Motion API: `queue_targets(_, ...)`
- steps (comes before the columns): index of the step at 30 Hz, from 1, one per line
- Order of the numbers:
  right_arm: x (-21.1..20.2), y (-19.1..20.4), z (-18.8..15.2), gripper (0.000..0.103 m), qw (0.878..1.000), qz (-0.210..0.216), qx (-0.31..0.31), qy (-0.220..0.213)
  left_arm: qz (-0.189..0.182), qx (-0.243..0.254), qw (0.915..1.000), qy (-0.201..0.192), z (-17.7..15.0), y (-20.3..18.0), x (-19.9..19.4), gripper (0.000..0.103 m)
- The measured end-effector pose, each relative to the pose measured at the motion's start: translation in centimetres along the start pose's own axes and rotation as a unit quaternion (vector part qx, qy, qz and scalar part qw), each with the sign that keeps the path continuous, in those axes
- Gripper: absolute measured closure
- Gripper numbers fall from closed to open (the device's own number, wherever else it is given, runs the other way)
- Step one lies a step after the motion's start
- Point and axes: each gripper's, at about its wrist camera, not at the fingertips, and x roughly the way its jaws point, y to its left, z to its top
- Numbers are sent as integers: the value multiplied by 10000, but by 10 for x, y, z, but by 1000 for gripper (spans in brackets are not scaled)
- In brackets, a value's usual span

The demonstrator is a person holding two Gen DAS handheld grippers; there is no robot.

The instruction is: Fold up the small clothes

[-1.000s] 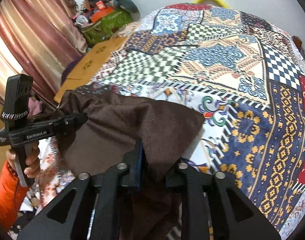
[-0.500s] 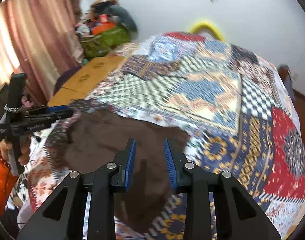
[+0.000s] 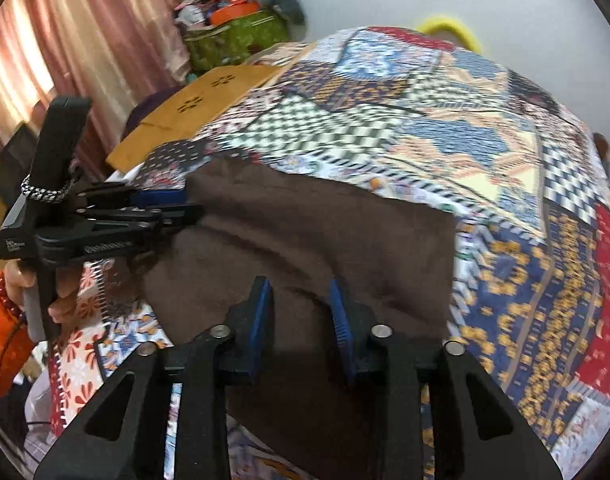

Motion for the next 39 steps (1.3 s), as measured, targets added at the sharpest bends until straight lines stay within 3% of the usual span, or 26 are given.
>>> queue_targets(5,-23,-10,-3,71,9995,-131,228,-153,73,-184,9996,-201,0,14,-26,67)
queue_targets(12,-98,16,7,71,9931,-170,124,-1153,-83,23,9939,-1097,3,-14,-117,67)
queue_targets(17,-167,48,9,71,9778,-92,-73,-2091,-157,347,9793,-1986,-5,-53,-200,67)
queue_targets(20,-202,65,5,71,9660,-53,-166,-2579,-79,516,9655,-2552,-17,-75,-248,67)
queue_targets(25,-243,90,-12,71,9467,-56,-305,-3206,59,534,9427,-3294,-46,-99,-303,67)
queue_targets(28,-259,103,-25,71,9380,-73,-306,-3453,100,477,9332,-3561,-62,-107,-321,59)
queue_targets(30,-263,108,-33,64,9343,-196,-280,-3549,150,436,9278,-3701,-72,-111,-330,49)
queue_targets(32,-265,111,-39,45,9307,-363,-244,-3630,200,414,9239,-3799,-80,-114,-334,40)
queue_targets(39,-261,112,-49,17,9282,-794,-131,-3633,169,255,9239,-3815,-93,-114,-336,11)
